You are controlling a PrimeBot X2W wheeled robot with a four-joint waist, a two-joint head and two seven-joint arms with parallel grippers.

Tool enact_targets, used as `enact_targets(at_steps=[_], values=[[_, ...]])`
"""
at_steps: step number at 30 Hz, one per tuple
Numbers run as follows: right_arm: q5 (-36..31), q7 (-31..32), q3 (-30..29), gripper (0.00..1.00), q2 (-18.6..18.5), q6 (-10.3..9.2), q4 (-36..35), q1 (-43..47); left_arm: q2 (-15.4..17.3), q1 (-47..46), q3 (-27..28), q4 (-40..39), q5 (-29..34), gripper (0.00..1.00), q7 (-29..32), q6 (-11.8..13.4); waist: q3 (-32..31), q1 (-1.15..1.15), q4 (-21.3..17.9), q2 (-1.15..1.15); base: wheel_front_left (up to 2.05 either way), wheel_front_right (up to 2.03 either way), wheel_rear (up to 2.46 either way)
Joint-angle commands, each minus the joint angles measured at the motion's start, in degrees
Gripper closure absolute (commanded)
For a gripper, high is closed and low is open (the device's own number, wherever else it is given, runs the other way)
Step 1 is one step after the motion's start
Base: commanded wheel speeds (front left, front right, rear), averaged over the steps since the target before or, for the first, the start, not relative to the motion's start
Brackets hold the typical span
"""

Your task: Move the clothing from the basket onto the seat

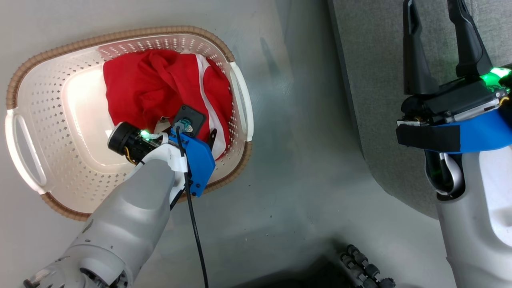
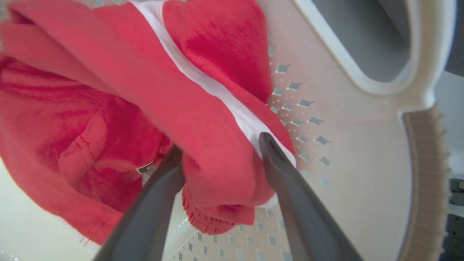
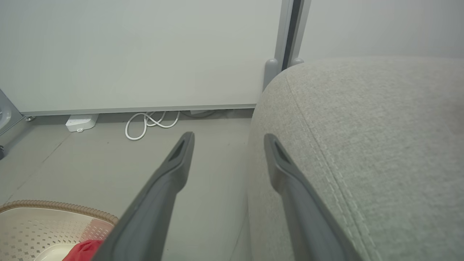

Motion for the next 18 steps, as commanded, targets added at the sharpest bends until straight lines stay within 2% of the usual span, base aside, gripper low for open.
enact_targets(at_steps=[1,2,3,4,6,18], values=[[0.25,-0.02,-0.09,0.00,0.10,0.01,-0.22,-0.94,-0.06,-1.03,-0.44,-0.02,-0.72,0.00,0.08,-0.04,0.25,0.00,0.02,0.00,0.00,0.00,0.00],[0.24,-0.02,-0.10,0.00,0.06,0.01,-0.22,-0.96,-0.14,-1.16,-0.98,-0.19,-0.79,0.00,0.13,-0.04,0.34,0.00,0.05,0.00,0.00,0.00,0.00],[0.24,-0.02,-0.12,0.00,0.01,0.01,-0.22,-1.00,-0.13,-1.32,-1.44,-0.27,-1.09,0.18,0.12,-0.04,0.39,0.00,0.10,0.00,0.00,0.00,0.00],[0.23,-0.02,-0.10,0.00,-0.05,0.01,-0.18,-1.11,-0.13,-1.50,-1.75,-0.26,-1.29,0.67,0.08,-0.04,0.41,0.00,0.16,0.00,0.00,0.00,0.00],[0.22,-0.02,-0.07,0.00,-0.11,0.01,-0.07,-1.32,-0.20,-1.71,-2.33,-0.27,-1.81,1.00,-0.14,-0.04,0.38,0.00,0.29,0.00,0.00,0.00,0.00],[-0.08,-0.02,-0.12,0.00,-0.68,0.01,0.36,-0.80,-0.74,-1.54,-6.52,-1.75,-5.02,1.00,-2.74,-0.04,-1.59,0.00,1.63,0.00,0.00,0.00,0.00]])
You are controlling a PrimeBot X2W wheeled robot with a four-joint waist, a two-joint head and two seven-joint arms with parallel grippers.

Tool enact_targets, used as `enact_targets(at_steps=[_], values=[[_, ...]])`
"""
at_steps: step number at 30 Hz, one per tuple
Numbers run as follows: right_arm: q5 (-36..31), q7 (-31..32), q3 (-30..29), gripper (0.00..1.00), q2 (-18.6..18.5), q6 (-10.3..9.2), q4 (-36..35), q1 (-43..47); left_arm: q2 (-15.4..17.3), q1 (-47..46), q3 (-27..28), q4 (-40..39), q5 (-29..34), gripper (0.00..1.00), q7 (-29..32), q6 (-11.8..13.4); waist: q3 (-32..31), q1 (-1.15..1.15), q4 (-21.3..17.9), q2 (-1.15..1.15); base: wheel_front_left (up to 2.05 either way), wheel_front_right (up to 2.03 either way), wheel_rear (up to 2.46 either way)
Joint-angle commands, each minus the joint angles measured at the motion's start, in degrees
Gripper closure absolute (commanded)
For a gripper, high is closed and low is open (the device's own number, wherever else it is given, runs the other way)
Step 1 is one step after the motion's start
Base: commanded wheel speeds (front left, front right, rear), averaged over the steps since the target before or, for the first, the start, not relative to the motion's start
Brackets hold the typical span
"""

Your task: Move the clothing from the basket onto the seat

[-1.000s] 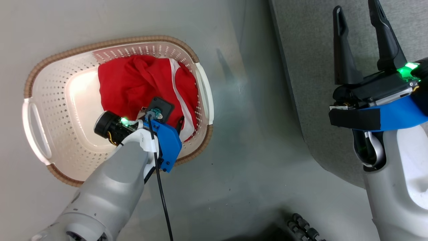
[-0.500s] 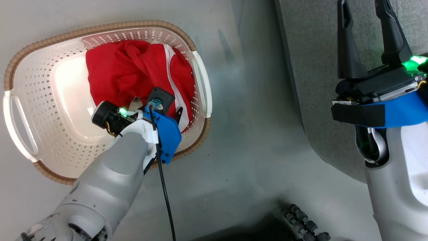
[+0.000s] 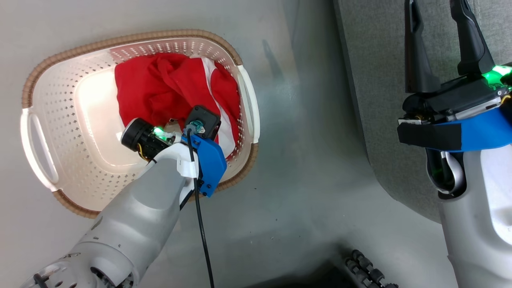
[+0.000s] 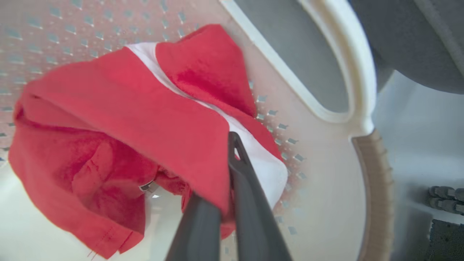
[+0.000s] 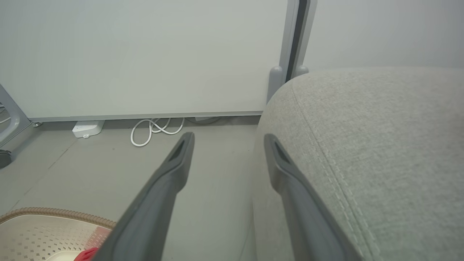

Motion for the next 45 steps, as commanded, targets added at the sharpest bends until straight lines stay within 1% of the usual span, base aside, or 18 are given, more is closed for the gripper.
enact_targets(at_steps=[1,4,11,17,21,26,30,37,45], values=[[-0.05,-0.02,0.00,0.00,-0.47,0.01,0.34,-0.25,-0.01,-0.35,-0.55,-0.45,-0.63,1.00,-0.92,-0.04,-0.85,0.00,0.45,0.00,0.00,0.00,0.00],[-0.16,-0.02,0.04,0.00,-0.57,0.01,0.47,0.06,-0.12,0.02,-1.01,-0.87,-1.28,1.00,-1.65,-0.04,-1.66,0.00,0.85,0.00,0.00,0.00,0.00],[-0.23,-0.02,-0.31,0.00,-1.30,0.01,1.50,1.72,-0.63,1.57,-2.14,-2.02,-3.49,1.00,-4.55,-0.04,-5.75,0.00,2.66,0.00,0.00,0.00,0.00],[-0.53,-0.02,-0.56,0.00,-1.63,0.01,2.72,3.83,-1.04,3.44,-2.43,-3.31,-5.58,1.00,-6.72,-0.04,-10.96,0.00,4.56,0.00,0.00,0.00,0.00],[-0.55,-0.02,-0.90,0.00,-1.93,0.01,3.84,5.75,-1.20,4.74,-2.21,-4.24,-5.76,1.00,-7.27,-0.04,-15.12,0.00,5.97,0.00,0.00,0.00,0.00],[-0.77,-0.02,-1.23,0.00,-2.23,0.01,4.72,8.23,-0.66,6.41,2.22,-8.25,-3.51,1.00,-7.33,0.07,-19.97,0.00,7.45,0.00,0.00,0.00,0.00],[-0.99,-0.02,-1.60,0.00,-2.34,0.01,5.36,10.22,0.14,8.85,7.25,-12.53,-0.47,1.00,-7.35,1.06,-23.50,0.00,8.34,0.00,0.00,0.00,0.00],[-1.13,-0.02,-2.07,0.00,-1.99,0.01,6.42,13.29,1.33,13.69,15.21,-19.40,6.05,1.00,-7.36,2.00,-28.81,0.00,9.37,0.00,0.00,0.00,0.00],[-1.59,-0.02,-2.51,0.00,-0.90,0.01,7.61,17.03,1.47,17.18,22.36,-25.51,12.43,1.00,-7.36,1.80,-34.98,0.00,10.31,0.00,0.00,0.00,0.00]])
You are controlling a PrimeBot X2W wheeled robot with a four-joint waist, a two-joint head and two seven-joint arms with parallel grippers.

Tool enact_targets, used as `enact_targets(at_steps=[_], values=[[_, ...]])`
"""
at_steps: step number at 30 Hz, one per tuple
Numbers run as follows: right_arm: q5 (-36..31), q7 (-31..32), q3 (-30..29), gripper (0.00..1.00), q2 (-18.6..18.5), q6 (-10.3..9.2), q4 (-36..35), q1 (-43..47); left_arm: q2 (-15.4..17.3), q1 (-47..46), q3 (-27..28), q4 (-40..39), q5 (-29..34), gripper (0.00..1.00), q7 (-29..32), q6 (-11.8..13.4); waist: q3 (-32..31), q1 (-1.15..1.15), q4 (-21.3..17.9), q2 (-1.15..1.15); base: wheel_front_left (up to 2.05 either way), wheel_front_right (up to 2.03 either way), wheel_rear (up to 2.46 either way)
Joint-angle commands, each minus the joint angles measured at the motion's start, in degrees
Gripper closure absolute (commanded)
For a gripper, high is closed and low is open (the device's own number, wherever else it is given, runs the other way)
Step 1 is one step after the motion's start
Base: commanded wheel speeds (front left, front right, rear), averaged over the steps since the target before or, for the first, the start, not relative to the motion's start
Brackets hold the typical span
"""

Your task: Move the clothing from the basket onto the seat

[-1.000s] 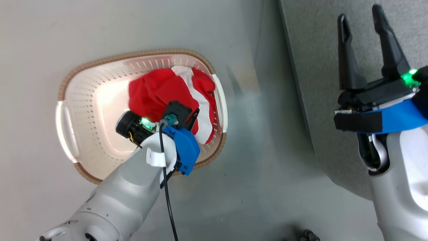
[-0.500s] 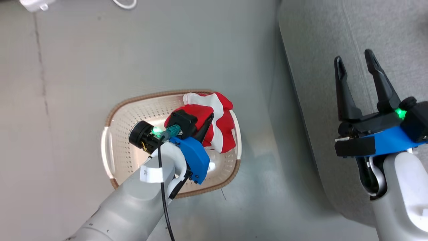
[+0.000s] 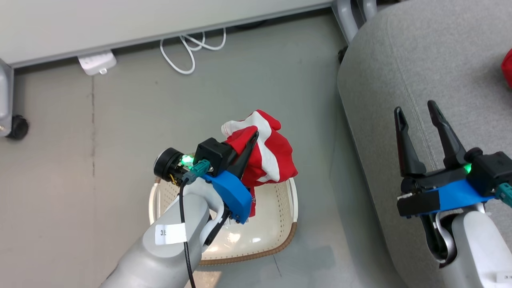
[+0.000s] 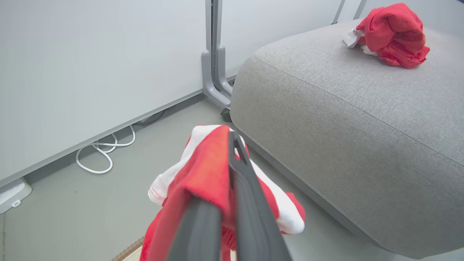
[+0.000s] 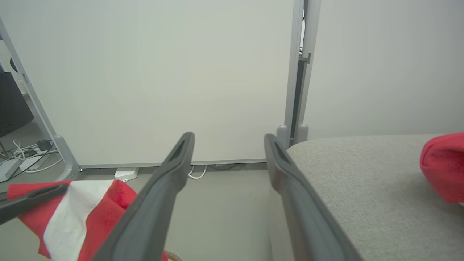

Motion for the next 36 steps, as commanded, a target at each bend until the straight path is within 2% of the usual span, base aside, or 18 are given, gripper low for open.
enact_targets(at_steps=[1,6,13,28,36], values=[[-0.48,-0.02,-0.31,0.00,0.25,0.01,0.26,1.47,0.07,0.50,0.89,-0.89,0.82,1.00,-0.27,-0.14,-2.38,0.01,0.77,0.00,0.00,0.00,0.00],[-0.81,-0.02,-0.70,0.00,0.83,0.01,0.78,3.89,-0.67,0.06,4.79,-4.10,3.52,1.00,-0.27,-0.37,-6.15,0.01,1.84,0.00,0.00,0.00,0.00],[-1.11,-0.02,-0.98,0.00,1.64,0.01,1.40,6.14,-1.59,-1.31,6.62,-6.76,5.83,1.00,-0.27,-0.81,-9.72,0.01,2.71,0.00,0.00,0.00,0.00],[-1.86,-0.02,-2.16,0.00,2.66,0.01,1.92,11.91,-2.71,-1.96,3.87,-6.72,5.53,1.00,-0.28,-1.58,-16.26,0.01,4.47,0.00,0.00,0.00,0.00],[-1.97,-0.02,-1.79,0.00,2.73,0.01,1.90,12.30,-2.80,-1.65,2.88,-6.63,4.85,1.00,-0.28,-1.77,-17.12,0.01,4.64,0.00,0.00,0.00,0.00]])
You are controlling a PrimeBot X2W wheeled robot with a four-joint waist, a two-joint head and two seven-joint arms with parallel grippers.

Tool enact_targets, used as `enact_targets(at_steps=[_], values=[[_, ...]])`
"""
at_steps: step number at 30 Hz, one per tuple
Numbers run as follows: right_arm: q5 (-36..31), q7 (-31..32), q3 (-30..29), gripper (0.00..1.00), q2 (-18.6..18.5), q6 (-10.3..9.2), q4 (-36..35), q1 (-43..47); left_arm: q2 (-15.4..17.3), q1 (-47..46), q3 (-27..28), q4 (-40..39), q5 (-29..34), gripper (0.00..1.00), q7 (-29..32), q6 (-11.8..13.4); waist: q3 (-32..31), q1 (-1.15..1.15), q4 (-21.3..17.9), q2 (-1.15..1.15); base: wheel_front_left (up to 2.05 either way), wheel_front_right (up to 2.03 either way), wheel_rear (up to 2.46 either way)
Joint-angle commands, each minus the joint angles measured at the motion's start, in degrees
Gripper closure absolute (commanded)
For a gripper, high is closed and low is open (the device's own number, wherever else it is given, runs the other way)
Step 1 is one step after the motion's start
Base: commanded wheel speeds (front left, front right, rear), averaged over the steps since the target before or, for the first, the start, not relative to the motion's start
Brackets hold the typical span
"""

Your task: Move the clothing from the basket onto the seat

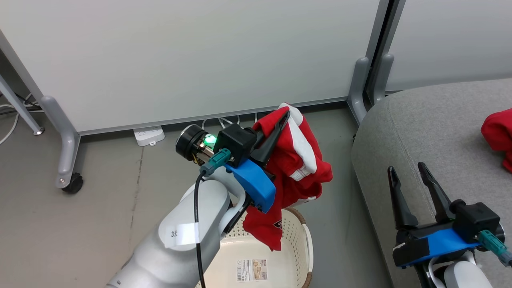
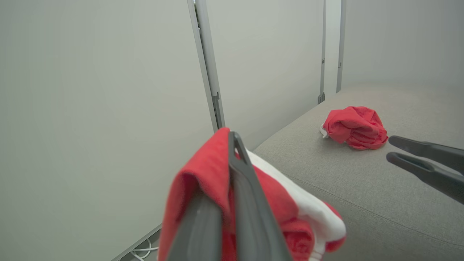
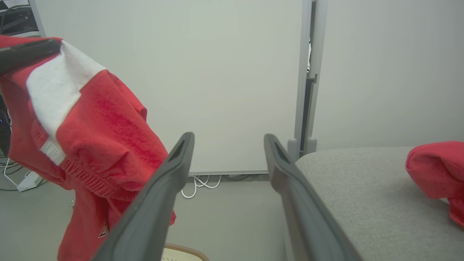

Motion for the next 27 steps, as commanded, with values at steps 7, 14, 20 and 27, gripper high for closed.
enact_targets(at_steps=[7,14,20,27], values=[[-0.27,-0.03,2.23,0.00,-0.66,0.01,-0.96,-0.23,-0.08,-0.29,-0.16,0.06,-0.27,1.00,-0.27,-0.36,0.07,0.01,-0.07,-0.01,0.00,0.00,0.00],[0.20,-0.02,8.01,0.00,-2.24,0.02,-2.25,-2.16,-0.09,-0.35,0.03,0.11,0.11,1.00,-0.27,-0.39,0.65,0.01,-0.28,-0.01,0.00,0.00,0.00],[0.79,-0.02,15.60,0.00,-4.20,0.01,-2.53,-4.29,-0.11,-0.83,0.06,-0.05,0.24,1.00,-0.27,-0.40,1.34,0.01,-0.33,-0.01,0.00,0.00,0.00],[1.19,-0.03,21.66,0.00,-5.68,0.01,0.90,-8.75,-0.12,-1.40,-0.78,-0.91,-0.15,1.00,-0.27,-0.42,2.44,0.01,0.19,-0.01,0.00,0.00,0.00]])
